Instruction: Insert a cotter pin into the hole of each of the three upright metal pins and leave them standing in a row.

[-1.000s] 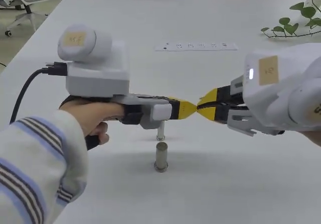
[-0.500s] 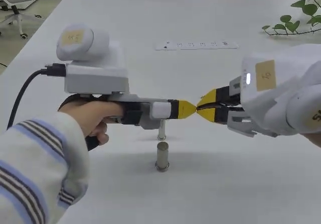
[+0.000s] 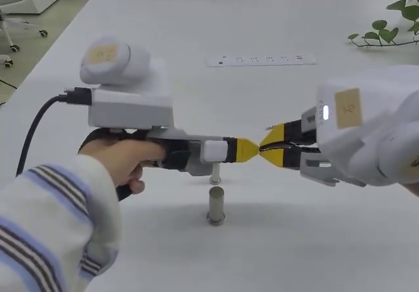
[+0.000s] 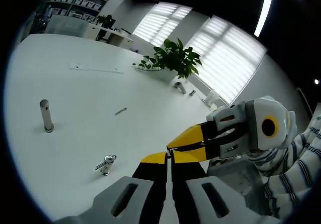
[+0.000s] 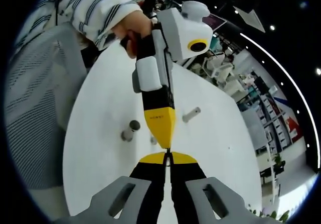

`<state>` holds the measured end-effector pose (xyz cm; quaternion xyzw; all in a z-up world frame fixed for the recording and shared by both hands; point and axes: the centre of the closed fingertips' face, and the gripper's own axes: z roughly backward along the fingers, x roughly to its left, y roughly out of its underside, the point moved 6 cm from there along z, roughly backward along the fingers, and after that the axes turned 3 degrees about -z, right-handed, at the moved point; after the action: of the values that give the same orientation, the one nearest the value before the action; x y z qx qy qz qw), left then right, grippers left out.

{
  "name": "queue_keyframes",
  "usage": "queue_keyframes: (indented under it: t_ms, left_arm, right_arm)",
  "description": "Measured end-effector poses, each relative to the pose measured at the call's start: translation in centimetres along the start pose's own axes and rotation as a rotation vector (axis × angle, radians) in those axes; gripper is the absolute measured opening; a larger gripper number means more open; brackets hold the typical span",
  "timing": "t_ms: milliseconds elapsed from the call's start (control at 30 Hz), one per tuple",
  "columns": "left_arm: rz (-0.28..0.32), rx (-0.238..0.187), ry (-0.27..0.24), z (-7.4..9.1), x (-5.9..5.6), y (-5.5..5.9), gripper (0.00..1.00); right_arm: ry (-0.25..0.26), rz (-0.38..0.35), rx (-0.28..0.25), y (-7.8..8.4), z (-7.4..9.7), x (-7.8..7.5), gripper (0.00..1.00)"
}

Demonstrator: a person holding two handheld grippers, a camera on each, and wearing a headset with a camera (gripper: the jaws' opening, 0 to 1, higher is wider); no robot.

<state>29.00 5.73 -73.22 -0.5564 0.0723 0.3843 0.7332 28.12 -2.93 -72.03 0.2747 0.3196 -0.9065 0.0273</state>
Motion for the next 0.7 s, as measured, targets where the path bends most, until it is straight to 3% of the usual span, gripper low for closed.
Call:
queue_keyframes:
  t_ms: [467,533,700]
  left_arm:
    - [-0.021,0.030,0.028,0.53,0.06,0.10,0.00]
    - [-0.039,0.041,0.023,0.65,0.15,0.38,0.00]
    - [-0.079,0.071,0.010,0.97,0.41,0.82,0.00]
  right_arm:
    - [-0.047,-0.063,-0.048,-0.21,0.09,0.10,0.06]
    - [-0.035,-0.076,-0.056,-0.22,0.09,-0.06,0.11]
    - [-0.065,-0.131,-0.075,-0.07,0.44,-0.25,0.14]
